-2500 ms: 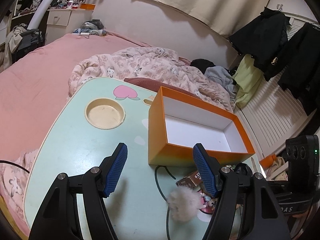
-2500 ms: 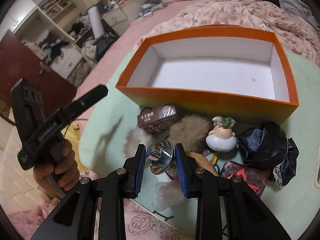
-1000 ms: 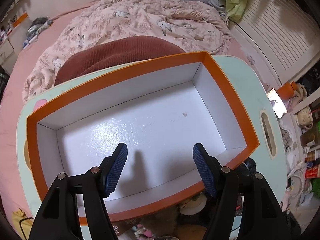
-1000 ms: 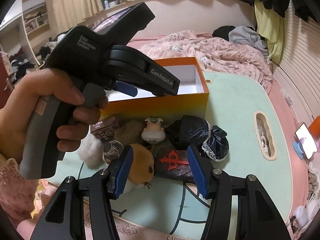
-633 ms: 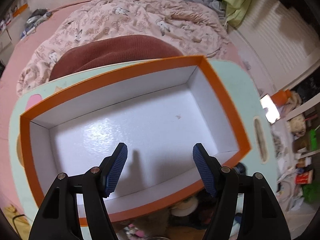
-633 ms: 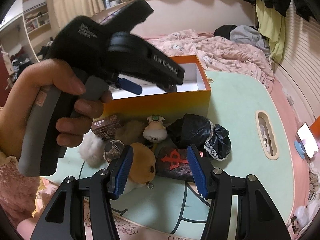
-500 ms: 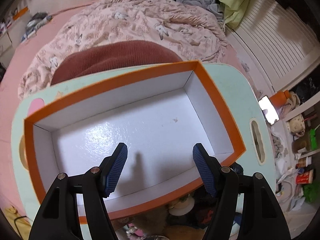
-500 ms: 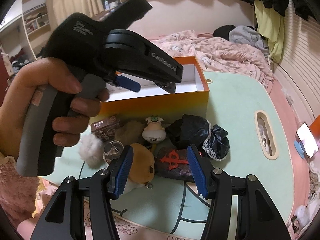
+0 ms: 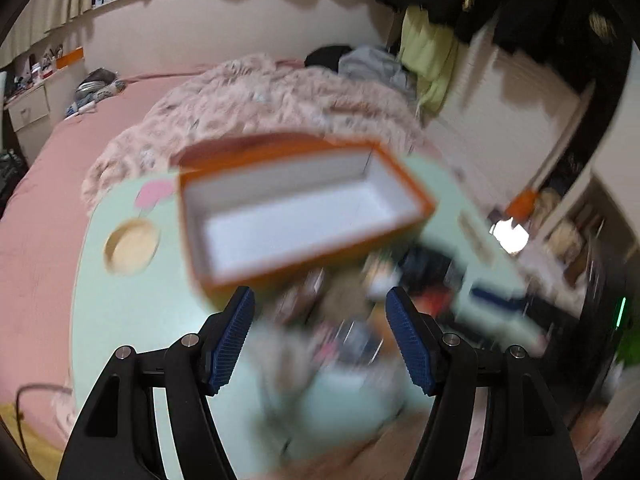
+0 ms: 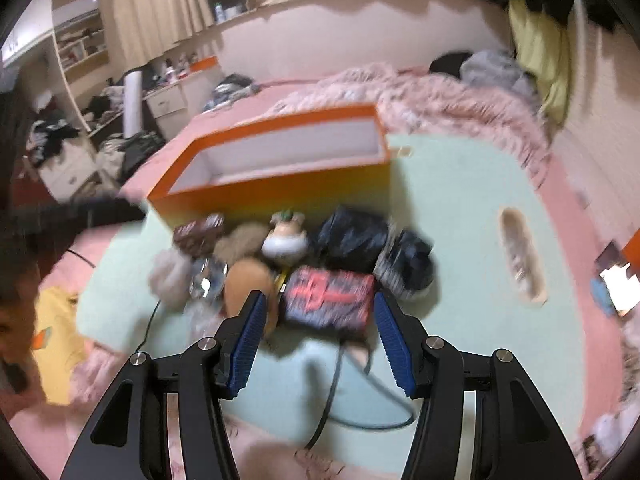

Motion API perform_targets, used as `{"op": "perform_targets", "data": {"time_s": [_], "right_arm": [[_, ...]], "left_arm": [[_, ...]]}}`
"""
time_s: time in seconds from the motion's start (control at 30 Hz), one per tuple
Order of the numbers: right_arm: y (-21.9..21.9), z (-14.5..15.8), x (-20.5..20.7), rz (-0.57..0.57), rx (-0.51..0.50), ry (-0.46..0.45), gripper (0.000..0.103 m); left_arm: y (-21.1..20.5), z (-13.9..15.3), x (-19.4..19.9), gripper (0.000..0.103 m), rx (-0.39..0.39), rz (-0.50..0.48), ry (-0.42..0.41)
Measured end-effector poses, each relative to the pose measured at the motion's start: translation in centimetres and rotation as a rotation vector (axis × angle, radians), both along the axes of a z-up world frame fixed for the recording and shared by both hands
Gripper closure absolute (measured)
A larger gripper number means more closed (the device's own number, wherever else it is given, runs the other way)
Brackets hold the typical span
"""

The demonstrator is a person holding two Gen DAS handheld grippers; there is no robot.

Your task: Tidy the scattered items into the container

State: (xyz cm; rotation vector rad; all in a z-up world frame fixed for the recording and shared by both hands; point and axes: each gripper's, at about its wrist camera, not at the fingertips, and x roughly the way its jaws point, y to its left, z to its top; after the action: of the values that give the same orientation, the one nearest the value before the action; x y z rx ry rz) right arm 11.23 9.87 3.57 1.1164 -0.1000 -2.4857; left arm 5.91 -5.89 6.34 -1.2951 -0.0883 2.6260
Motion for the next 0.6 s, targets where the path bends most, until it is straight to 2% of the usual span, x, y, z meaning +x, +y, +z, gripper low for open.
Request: {"op": "perform_targets", "data": {"time_s": [0.07, 0.17, 0.23, 0.3, 0.4, 0.47, 0.53, 0.6], "right_arm": [[0.2, -0.7, 0.2, -0.011, 0.023, -0.008, 0.048], [0.5, -1.8, 0.1, -0.028, 0.072, -0.026, 0.048], [0.4, -2.5, 0.2, -0.032, 0.103, -0.043, 0.048], [0.3, -3.1, 0.2, -0.048, 0.137, -0.050, 0.047], [-0.2, -3.4, 0.1, -0.070, 0.195, -0.027, 0.046], [-0.7, -3.8, 0.2, -0.088, 0.245, -0.006, 0.034], [-0.6, -4.1, 0.3, -0.087, 0.236, -0.003, 0.031], [-0.3, -4.4, 0.3, -0.081, 0.223, -0.007, 0.023]], "left_arm": [[-0.9, -2.6, 1.4, 0.035, -0.037, 0.046, -0.031], [-2.1, -5.2, 2.4, 0.035, -0.021, 0.123, -0.027], [-2.3, -6.0, 2.2, 0.035, -0.031, 0.155, -0.016], [-1.8, -6.4, 1.6, 0.035, -0.043, 0.147, -0.023], [-0.5, -6.3, 1.5, 0.035, -0.100, 0.137, 0.010], [0.1, -6.6, 1.7, 0.035, -0.137, 0.135, 0.002], [0.5, -7.2, 1.5, 0.034, -0.145, 0.133, -0.009], [0.7, -7.4, 1.4, 0.030, -0.134, 0.127, -0.006]]}}
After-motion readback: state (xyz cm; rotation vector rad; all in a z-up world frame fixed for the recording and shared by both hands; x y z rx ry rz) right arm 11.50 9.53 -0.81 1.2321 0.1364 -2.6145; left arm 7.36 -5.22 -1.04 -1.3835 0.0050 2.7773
